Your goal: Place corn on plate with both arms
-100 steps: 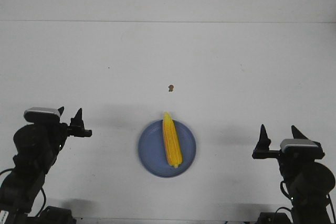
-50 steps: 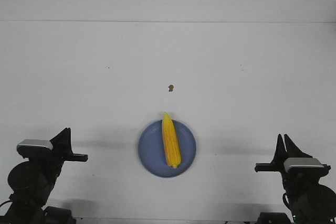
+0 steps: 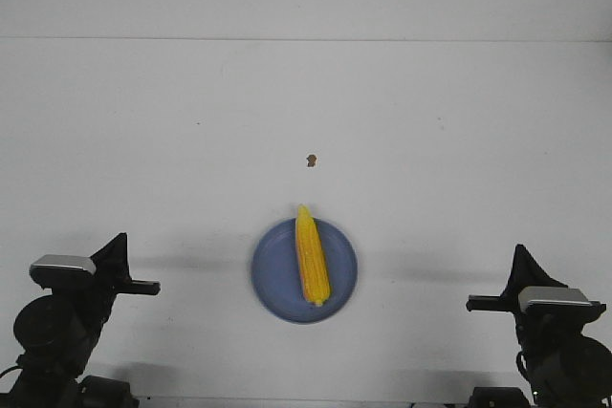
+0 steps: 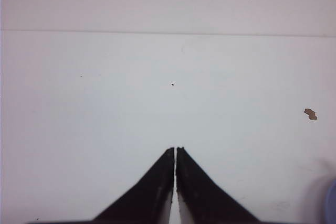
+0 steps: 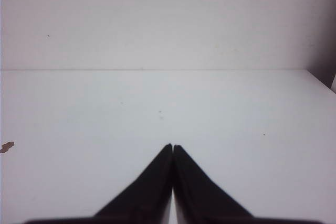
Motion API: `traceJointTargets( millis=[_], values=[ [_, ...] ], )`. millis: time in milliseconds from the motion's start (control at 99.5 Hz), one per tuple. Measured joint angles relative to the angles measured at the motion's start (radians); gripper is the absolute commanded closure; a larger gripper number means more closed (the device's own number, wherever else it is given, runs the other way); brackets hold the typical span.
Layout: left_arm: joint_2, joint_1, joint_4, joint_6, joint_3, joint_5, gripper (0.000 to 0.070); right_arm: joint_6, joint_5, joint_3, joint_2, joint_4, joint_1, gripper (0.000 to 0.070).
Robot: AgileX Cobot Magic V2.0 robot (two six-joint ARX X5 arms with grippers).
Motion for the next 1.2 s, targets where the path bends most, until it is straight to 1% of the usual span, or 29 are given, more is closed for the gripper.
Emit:
traceJointTargets(
  millis=[502, 673, 774, 884, 1065, 1196],
  values=[
    [-0.001, 0.0, 0.0, 0.0, 0.0, 0.0, 0.0688, 0.0, 0.0, 0.0, 0.0, 0.0, 0.0, 0.07],
    [-0.058, 0.005, 0.024, 0.016, -0.01, -0.002, 0.0688, 0.0, 0.0, 0.0, 0.0, 0.0, 0.0, 0.07],
    [-0.135, 0.013, 0.099, 0.024, -0.074, -0.003, 0.0688, 0.0, 0.0, 0.0, 0.0, 0.0, 0.0, 0.07],
    [-0.208, 0.022, 0.187, 0.026, -0.193, -0.003, 0.0688, 0.0, 0.0, 0.0, 0.0, 0.0, 0.0, 0.07],
    [-0.324, 0.021, 0.279, 0.026, -0.369, -0.003, 0.0688, 0.0, 0.0, 0.0, 0.0, 0.0, 0.0, 0.07],
    [-0.325, 0.022, 0.323, 0.026, -0.441, -0.003, 0.0688, 0.0, 0.0, 0.0, 0.0, 0.0, 0.0, 0.07]
  ],
)
